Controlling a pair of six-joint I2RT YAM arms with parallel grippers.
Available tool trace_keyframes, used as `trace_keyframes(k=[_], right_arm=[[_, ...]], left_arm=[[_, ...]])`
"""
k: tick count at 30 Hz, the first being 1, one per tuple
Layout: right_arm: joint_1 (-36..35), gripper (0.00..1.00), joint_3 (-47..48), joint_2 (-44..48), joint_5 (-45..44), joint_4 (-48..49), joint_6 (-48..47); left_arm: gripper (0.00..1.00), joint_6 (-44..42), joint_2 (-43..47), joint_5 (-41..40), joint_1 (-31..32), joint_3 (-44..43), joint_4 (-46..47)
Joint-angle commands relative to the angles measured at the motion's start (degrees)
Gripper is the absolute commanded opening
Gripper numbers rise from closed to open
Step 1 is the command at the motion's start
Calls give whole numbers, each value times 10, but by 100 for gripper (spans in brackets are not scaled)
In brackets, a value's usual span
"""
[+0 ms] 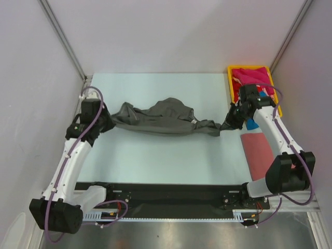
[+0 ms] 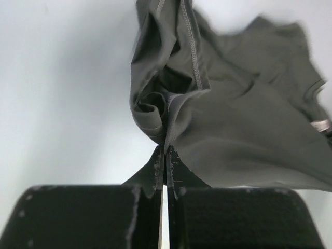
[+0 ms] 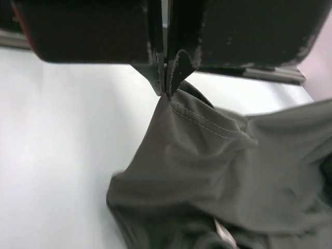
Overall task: Fold and stack the t-shirts
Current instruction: Flatten the tshirt out
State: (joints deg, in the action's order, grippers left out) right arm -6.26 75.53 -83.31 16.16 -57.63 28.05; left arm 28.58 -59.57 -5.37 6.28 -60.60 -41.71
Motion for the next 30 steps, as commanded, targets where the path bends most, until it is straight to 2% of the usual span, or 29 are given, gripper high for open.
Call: trace_keyframes(k=[1,4,7,10,11,13,15,18,19,20,21,23,30], right_arm=[[-2,0,-99,66,34,14,18],[-8,0,-164,102,47,30,24],[-11,0,-223,119,50,34,24],[-11,0,-246,140,44,30,25],[-11,0,-252,147,44,31,25],[-12,0,-257,147,47,28,24],[-12,0,-261,144,48,25,23],[-13,0,-260,148,48,29,24],[-13,0,-258,148,46,30,24],[-14,0,-256,148,46,30,24],[-13,0,-254,146,47,30,24],[-13,0,-253,147,45,32,25],[-14,0,-252,144,50,44,32]], left_arm=[[1,41,35,47,-10,132,5],[1,82,73,99,-24,236,38],[0,115,96,114,-25,268,44],[7,142,117,91,-25,261,10],[13,157,120,84,-25,261,-7],[15,176,118,78,-26,265,-23],[23,204,120,92,-27,278,-14],[28,233,111,130,-31,311,10],[49,236,108,134,-32,319,13],[61,242,106,134,-32,322,12],[67,242,105,129,-33,324,10],[68,240,105,115,-33,319,4],[59,232,78,87,-34,319,21]])
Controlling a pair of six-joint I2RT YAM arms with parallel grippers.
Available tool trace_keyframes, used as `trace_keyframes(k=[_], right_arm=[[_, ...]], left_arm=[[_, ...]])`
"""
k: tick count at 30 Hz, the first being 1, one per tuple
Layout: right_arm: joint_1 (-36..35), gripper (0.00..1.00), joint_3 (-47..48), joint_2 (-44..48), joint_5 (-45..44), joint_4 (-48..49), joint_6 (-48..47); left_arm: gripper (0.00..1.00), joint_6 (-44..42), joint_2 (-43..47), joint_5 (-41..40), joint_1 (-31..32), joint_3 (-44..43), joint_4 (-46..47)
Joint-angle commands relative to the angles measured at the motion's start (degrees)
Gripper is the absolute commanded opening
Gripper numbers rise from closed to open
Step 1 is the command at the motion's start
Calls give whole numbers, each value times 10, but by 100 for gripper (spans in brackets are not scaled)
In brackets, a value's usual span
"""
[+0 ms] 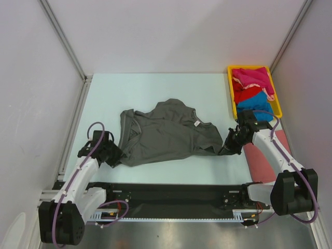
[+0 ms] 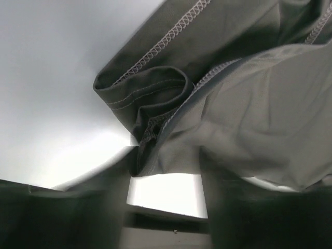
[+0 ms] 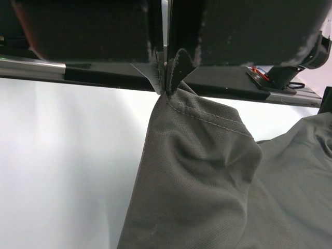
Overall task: Fold and stack the t-shirts
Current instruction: Flatten the tshirt out
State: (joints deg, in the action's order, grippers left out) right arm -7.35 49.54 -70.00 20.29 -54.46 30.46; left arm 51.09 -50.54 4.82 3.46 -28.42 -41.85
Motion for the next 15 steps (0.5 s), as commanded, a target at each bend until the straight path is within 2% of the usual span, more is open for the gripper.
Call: trace_keyframes(k=[1,4,8,14,15], right_arm=[[-3,0,9,10,10,15,9],[-2,0,16,7,9,14,9],[-2,0,24,0,3,13,8],[-2,0,54,-23,0,9,7],[-2,0,66,-33,2,8,6]], left_arm=[[40,0,-19,-14,-6,-2,32],[0,-36,-34,-1,-7,-34,29],[0,-71,-31,-45,0,-106,7],[1,-83,-157,7,8,-185,95],[8,-91,-209,8,8,-213,102]])
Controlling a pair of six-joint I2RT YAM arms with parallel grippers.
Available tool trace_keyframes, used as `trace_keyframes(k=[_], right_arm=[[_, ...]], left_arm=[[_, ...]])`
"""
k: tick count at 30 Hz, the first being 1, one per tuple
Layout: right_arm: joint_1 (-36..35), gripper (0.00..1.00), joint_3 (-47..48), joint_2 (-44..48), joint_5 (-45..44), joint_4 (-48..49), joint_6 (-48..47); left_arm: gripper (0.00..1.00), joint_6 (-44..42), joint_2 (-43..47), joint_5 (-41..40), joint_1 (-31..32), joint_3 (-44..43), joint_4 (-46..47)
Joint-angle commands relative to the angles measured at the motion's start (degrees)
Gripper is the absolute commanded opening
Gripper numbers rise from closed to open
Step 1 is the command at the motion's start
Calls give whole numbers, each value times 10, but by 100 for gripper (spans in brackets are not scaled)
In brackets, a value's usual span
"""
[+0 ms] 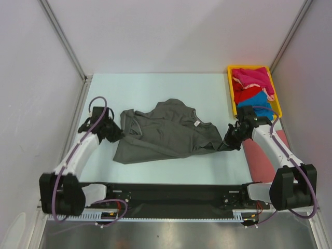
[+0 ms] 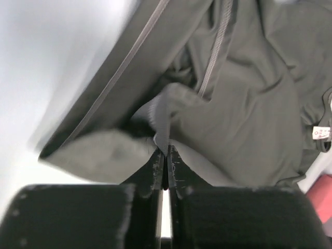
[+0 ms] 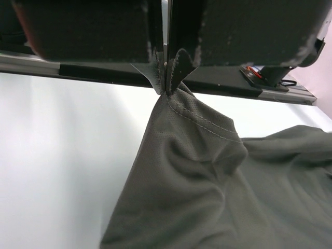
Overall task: Fold and stack the t-shirts
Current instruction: Flatten the tshirt out
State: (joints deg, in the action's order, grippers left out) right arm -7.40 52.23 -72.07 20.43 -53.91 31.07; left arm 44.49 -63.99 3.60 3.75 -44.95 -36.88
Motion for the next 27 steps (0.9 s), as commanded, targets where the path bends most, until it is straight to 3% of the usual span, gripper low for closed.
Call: trace_keyframes(k=[1,2,3,5,6,9,11,13,15,18,23,27], right_arm=[[-2,0,45,-17,1,1,0],[-2,0,53,-24,1,-1,0],[-2,0,67,-32,-2,-3,0],[-2,0,79,-39,-3,-2,0],[-2,0,83,-42,-3,-3,1],[-2,0,90,-54,-2,-2,-1],[-2,0,88,-57,-6,-1,-3],[-2,0,84,-57,-4,2,-3],[-2,0,78,-58,-2,5,-3],[-2,0,74,-62,-1,9,-2],[-2,0,75,-73,1,13,-3],[-2,0,78,-76,1,12,-6]], left_arm=[[15,-30,-100,15,6,-66,52],[23,-37,-129,15,6,-87,47],[38,-61,-165,20,6,-128,43],[56,-77,-184,13,6,-163,35],[69,-89,-185,3,6,-187,32],[68,-107,-169,-50,6,-201,1],[61,-110,-133,-45,6,-176,4],[48,-107,-105,-26,6,-122,13],[44,-90,-94,5,6,-63,34],[50,-67,-108,18,6,-25,57],[48,-67,-160,18,6,-38,95],[46,-117,-201,2,6,-78,95]])
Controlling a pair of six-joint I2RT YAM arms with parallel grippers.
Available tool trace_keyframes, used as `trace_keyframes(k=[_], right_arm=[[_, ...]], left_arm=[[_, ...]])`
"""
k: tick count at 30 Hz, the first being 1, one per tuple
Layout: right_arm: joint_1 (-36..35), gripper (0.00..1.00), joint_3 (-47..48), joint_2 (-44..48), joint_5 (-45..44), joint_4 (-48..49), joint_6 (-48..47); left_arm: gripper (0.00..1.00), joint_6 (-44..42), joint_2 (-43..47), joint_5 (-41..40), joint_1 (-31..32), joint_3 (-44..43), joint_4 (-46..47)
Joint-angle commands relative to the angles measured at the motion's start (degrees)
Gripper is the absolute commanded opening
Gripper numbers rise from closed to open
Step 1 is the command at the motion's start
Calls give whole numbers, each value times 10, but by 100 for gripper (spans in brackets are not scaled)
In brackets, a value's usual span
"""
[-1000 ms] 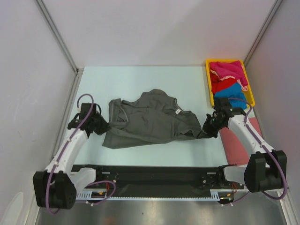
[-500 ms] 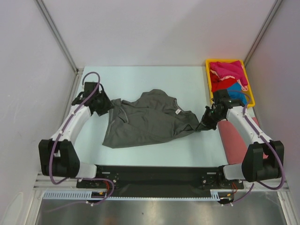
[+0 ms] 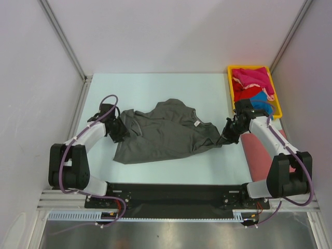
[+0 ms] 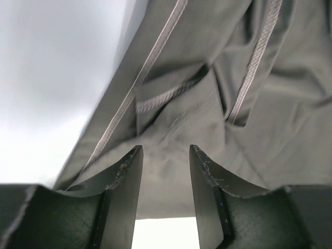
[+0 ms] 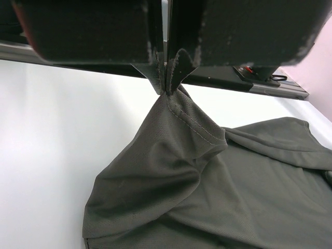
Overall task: Fold and stack the t-shirts
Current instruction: Flatten the tshirt out
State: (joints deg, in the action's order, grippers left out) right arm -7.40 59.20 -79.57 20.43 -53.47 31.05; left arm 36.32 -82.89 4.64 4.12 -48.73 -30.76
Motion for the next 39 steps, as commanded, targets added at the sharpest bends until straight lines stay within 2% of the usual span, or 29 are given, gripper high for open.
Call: trace_keyframes(k=[1,5,9,14,17,21,27,32,39], right_arm=[[-2,0,8,-1,1,7,-5],[-2,0,5,-4,1,8,-5],[-2,0,3,-8,3,13,-6],[-2,0,3,-11,11,20,0],[-2,0,2,-11,12,21,0],[-2,0,4,-8,10,18,-1],[-2,0,6,-5,8,14,-2],[-2,0,0,-3,11,20,0],[-1,0,7,-3,8,14,-4]], left_arm=[[46,-44,-13,-12,2,-41,38],[43,-70,-31,-14,2,-42,47],[33,-46,-48,-5,4,-41,21],[39,-3,-25,-63,31,-31,1],[48,4,-36,-75,35,-29,2],[47,4,-82,-77,36,-44,-4],[41,12,-76,-86,37,-42,-16],[44,11,-64,-77,38,-24,-4],[27,10,-86,-77,40,-24,13]])
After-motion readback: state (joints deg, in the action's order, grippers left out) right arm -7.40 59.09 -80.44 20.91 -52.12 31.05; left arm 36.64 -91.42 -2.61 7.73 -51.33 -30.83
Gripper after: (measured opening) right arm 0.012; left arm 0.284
